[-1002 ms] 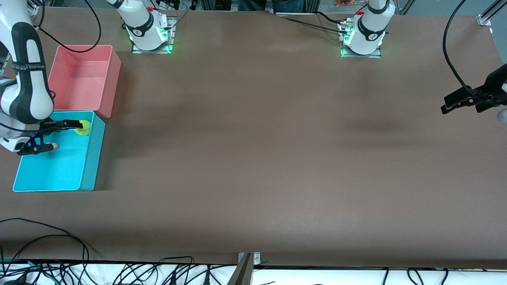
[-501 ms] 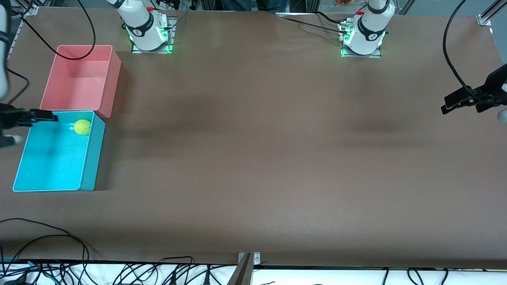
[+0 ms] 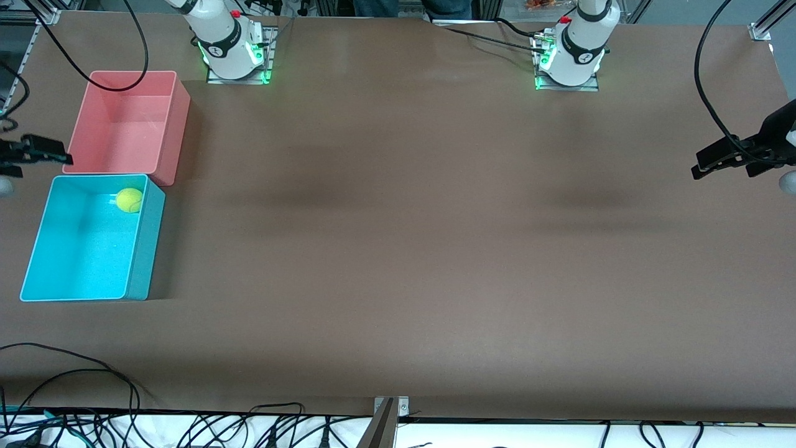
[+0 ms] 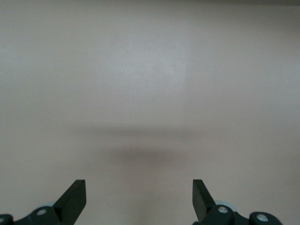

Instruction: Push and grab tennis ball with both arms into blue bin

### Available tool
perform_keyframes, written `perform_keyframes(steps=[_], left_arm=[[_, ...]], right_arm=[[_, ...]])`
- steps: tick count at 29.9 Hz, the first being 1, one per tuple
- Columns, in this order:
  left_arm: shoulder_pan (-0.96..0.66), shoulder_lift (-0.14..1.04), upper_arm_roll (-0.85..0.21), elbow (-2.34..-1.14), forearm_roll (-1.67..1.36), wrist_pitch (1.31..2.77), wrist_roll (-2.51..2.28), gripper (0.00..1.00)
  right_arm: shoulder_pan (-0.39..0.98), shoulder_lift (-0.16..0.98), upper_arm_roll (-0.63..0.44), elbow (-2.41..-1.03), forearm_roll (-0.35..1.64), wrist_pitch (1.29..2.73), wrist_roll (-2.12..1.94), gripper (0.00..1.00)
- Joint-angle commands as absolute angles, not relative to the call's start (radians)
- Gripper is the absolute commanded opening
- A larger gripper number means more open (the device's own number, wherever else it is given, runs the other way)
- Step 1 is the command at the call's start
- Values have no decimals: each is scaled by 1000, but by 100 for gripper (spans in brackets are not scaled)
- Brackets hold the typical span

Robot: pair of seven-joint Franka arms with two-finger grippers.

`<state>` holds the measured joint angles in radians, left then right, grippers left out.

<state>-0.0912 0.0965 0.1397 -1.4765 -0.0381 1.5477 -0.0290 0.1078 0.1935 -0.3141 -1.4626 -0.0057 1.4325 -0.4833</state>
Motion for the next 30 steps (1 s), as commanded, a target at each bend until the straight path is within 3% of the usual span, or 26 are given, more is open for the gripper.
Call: perform_keyframes(steps=[1, 10, 17, 30], left_arm=[[-97, 78, 138, -1496, -17, 1559, -20, 100], [-101, 78, 138, -1496, -8, 1559, -20, 100], [-106, 80, 137, -1496, -3, 1559, -20, 100], [-106, 80, 137, -1496, -3, 1557, -20, 100]], right_arm=[[112, 98, -272, -1482, -32, 1399, -411, 100], [39, -48, -152, -1686, -49, 1552, -264, 100], [-69, -40, -29, -1657, -46, 1545, -279, 100], [-46, 11, -31, -1563, -83, 1473, -281, 100]])
